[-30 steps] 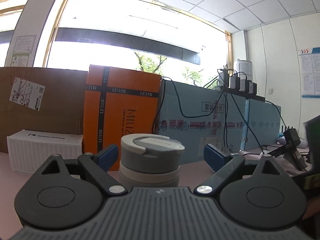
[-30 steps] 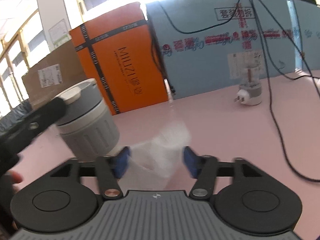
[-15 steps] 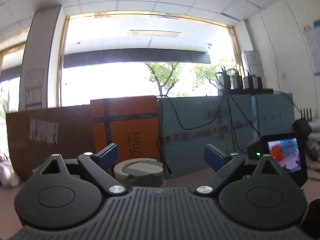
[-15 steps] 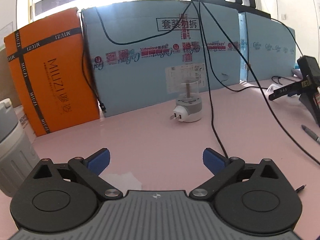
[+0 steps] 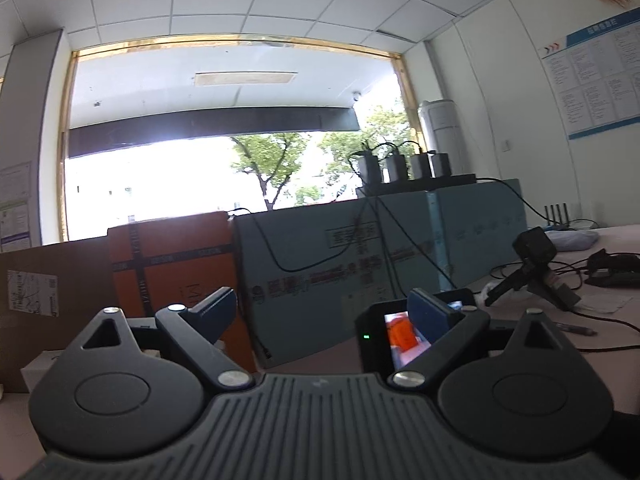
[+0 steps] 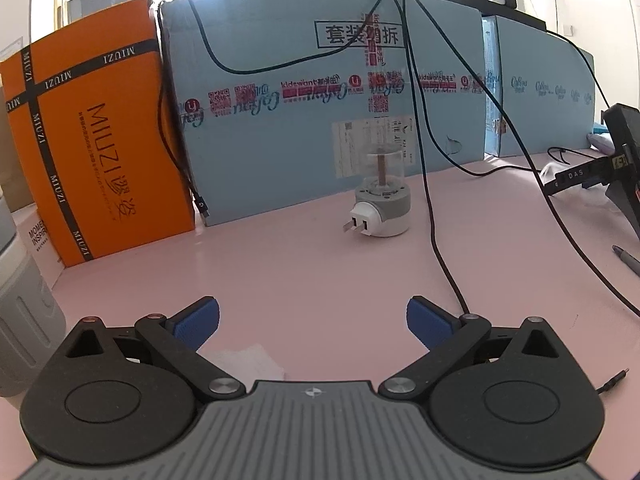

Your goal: Clean container

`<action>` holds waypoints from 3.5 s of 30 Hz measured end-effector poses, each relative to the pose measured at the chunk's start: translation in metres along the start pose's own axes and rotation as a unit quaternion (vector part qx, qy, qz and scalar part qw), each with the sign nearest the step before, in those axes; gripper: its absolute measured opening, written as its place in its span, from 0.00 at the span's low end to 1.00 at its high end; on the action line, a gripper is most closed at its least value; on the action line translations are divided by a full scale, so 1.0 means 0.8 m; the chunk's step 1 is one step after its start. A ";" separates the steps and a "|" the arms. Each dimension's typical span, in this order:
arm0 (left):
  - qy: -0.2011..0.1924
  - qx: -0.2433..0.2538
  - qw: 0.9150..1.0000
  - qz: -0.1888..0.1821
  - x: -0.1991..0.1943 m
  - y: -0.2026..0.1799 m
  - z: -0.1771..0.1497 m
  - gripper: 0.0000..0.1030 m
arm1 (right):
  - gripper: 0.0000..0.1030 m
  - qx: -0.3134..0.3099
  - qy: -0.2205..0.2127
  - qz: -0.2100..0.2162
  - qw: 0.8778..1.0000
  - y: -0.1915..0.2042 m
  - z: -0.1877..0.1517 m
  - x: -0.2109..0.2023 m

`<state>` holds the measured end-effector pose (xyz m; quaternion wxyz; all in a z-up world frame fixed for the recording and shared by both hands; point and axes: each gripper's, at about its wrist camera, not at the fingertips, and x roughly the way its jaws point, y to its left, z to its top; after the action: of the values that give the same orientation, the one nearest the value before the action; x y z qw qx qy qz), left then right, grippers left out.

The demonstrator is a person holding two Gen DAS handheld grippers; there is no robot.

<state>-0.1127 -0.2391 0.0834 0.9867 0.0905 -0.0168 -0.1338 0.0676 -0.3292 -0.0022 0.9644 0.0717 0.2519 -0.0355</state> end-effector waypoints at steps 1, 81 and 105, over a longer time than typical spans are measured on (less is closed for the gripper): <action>0.002 0.001 1.000 -0.003 0.003 -0.002 -0.002 0.89 | 0.98 0.001 0.000 0.000 1.000 0.000 0.000 0.000; 0.008 -0.084 0.933 0.350 0.070 0.274 -0.134 1.00 | 1.00 -0.033 -0.222 0.081 0.971 0.004 0.004 -0.023; -0.003 -0.075 0.936 0.343 0.064 0.261 -0.133 1.00 | 1.00 -0.042 -0.219 0.074 0.972 0.010 0.000 -0.025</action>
<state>-0.0024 -0.0365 0.0173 0.9765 0.0048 -0.0393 0.2118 0.0510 -0.3203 0.0084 0.9983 0.0400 0.0294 0.0313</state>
